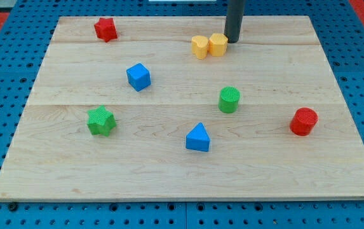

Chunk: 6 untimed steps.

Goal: Slightly push the yellow hexagon towards left

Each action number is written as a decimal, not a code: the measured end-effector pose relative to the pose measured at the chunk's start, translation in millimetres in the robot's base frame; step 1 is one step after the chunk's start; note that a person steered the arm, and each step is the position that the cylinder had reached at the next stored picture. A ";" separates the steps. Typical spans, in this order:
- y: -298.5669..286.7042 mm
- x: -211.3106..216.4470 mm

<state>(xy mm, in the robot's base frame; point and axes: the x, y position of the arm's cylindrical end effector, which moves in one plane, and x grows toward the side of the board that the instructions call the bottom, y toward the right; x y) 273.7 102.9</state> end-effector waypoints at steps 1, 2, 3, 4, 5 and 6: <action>-24.9 17.4; 20.5 39.9; 57.9 86.2; 50.6 135.0; -15.1 151.0; -24.8 160.4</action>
